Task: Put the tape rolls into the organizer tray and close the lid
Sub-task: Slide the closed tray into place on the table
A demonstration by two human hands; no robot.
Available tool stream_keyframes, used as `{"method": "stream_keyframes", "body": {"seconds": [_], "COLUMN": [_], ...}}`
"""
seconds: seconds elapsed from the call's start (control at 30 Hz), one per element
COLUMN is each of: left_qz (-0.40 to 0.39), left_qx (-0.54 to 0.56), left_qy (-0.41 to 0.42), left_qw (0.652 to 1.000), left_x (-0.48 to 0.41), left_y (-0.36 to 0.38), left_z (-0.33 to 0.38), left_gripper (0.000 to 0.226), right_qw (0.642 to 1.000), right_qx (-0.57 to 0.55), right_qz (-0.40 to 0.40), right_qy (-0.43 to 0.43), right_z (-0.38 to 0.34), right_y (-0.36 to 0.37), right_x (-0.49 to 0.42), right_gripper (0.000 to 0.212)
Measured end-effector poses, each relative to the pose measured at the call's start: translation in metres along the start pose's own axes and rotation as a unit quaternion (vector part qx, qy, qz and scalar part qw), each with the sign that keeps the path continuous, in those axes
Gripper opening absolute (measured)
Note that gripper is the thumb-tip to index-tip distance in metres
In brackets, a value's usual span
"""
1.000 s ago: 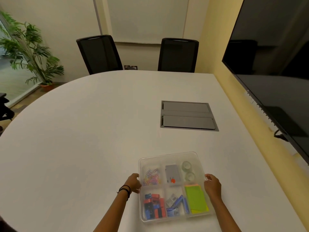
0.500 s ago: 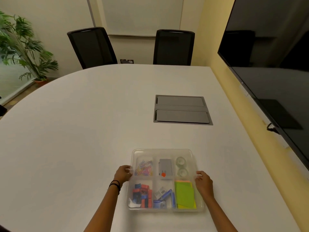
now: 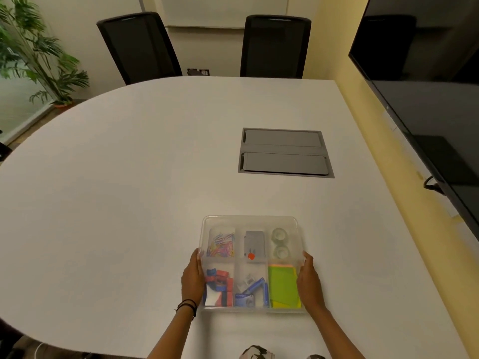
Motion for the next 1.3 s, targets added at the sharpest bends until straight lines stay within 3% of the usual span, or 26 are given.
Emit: {"method": "stream_keyframes", "body": {"seconds": [0.73,1.3], "left_qz": [-0.004,-0.013], "left_qx": [-0.059,-0.065], "left_qy": [-0.002,0.033], "left_qw": [0.998,0.997], "left_x": [-0.013,-0.014], "left_y": [0.006,0.006], "left_z": [-0.015,-0.012], "left_gripper": [0.034,0.035], "right_qw": [0.998,1.000], "right_qx": [0.059,-0.010], "right_qz": [0.008,0.006], "right_qy": [0.007,0.007], "right_z": [0.015,0.021], "right_y": [0.005,0.007], "right_x": [-0.004,-0.007], "right_gripper": [0.034,0.032]}}
Point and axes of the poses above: each hand's wrist, its own x-axis away from the middle knuckle, its own y-axis out of the palm, z = x × y, the point moved 6 cm from there along -x, towards the middle knuckle, and after that the axes turned 6 degrees about -y, right-handed, at the moved point
